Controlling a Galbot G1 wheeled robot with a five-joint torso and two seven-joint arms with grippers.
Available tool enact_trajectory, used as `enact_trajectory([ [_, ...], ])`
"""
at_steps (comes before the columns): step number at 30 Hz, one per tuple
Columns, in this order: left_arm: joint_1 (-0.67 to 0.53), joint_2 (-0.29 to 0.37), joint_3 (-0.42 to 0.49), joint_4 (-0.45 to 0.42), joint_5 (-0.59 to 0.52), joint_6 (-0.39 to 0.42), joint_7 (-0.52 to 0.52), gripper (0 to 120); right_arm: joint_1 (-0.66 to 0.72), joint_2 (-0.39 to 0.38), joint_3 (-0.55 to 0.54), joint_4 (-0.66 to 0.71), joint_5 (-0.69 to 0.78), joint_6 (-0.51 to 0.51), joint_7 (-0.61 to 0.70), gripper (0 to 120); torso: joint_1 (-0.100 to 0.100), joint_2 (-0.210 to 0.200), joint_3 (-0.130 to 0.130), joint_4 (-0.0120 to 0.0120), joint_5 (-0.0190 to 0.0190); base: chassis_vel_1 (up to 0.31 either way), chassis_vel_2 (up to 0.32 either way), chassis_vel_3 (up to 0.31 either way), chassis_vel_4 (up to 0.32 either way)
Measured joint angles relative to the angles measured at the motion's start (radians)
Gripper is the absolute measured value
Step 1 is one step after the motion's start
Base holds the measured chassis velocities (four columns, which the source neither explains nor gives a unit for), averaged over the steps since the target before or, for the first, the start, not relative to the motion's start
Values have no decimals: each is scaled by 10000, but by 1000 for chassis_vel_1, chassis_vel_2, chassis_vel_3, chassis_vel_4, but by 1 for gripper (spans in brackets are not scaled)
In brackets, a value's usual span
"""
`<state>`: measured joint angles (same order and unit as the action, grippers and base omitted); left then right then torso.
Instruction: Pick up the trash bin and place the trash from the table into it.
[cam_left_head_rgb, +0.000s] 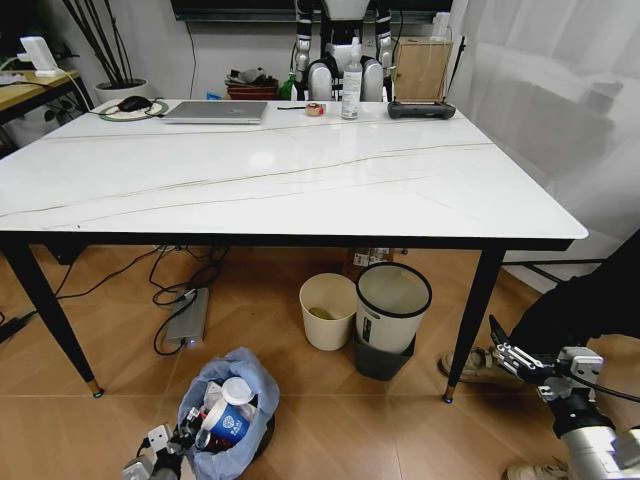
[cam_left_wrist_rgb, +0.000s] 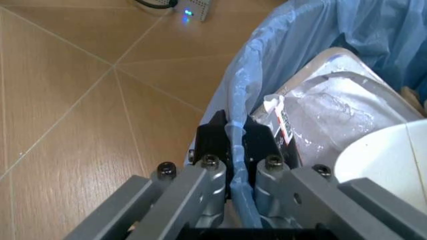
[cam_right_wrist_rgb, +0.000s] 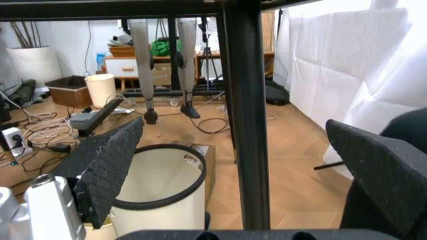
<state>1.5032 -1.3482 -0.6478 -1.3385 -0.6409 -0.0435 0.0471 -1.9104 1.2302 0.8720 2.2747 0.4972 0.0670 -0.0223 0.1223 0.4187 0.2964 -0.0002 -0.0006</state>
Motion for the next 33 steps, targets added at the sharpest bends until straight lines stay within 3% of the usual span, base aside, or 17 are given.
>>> enact_trajectory([
  [15, 242, 68, -34, -538, -15, -21, -12, 19, 0, 0, 0, 0, 0, 0, 0, 100, 7, 20, 11, 1, 6, 0, 0, 0, 0],
  [26, 918, 273, -160, -1254, -9, -32, -10, 52, 0, 0, 0, 0, 0, 0, 0, 100, 9, 28, 15, 0, 6, 0, 0, 0, 0],
  [32, 2133, 509, -595, -2462, 93, -319, -11, 79, 0, 0, 0, 0, 0, 0, 0, 100, 11, 31, 18, 1, 4, 0, 0, 0, 0],
  [33, 2133, 509, -595, -2462, 93, -319, -11, 79, 0, 0, 0, 0, 0, 0, 0, 100, 11, 31, 18, 1, 4, 0, 0, 0, 0],
])
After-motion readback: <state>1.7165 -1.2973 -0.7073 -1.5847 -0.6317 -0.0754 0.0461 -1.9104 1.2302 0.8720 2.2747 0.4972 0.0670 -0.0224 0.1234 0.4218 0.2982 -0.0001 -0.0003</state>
